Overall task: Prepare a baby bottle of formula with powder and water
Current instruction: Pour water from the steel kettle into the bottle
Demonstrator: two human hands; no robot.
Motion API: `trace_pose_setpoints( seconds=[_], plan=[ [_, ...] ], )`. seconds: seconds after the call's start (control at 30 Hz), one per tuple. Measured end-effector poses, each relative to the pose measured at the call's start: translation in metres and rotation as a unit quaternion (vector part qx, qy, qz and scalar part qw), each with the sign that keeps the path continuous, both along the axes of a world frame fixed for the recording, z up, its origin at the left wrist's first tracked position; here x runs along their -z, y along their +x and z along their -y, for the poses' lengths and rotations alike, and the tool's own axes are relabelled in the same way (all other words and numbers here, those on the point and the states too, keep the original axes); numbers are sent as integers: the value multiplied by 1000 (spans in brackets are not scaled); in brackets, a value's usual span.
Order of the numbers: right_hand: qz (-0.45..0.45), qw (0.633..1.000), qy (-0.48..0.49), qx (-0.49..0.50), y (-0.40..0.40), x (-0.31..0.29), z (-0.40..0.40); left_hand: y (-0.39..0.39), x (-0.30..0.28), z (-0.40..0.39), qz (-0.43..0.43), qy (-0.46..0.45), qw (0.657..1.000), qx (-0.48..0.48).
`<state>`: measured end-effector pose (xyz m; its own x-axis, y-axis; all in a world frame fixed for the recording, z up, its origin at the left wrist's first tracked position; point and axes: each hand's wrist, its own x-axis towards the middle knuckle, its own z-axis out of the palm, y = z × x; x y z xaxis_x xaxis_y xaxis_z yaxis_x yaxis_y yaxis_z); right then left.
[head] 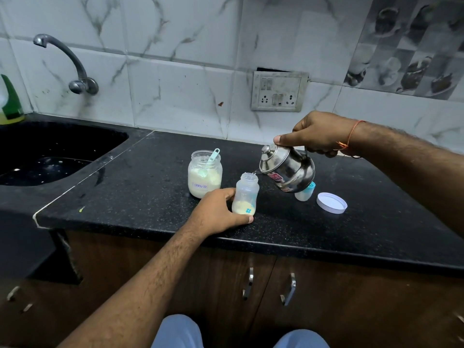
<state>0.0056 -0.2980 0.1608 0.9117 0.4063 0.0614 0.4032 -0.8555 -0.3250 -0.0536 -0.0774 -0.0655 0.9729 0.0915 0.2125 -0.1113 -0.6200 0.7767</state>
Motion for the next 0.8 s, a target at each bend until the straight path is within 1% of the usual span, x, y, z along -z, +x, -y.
trace_pose_setpoints(
  seconds=[0.37, 0.8],
  plan=[
    [24, 999, -23, -15, -2, -4, -4, 1, 2, -1, 4, -12, 1000, 5],
    [40, 998, -46, -25, -6, -8, -11, 3, 2, -2, 1, 4, 1000, -2]
  ],
)
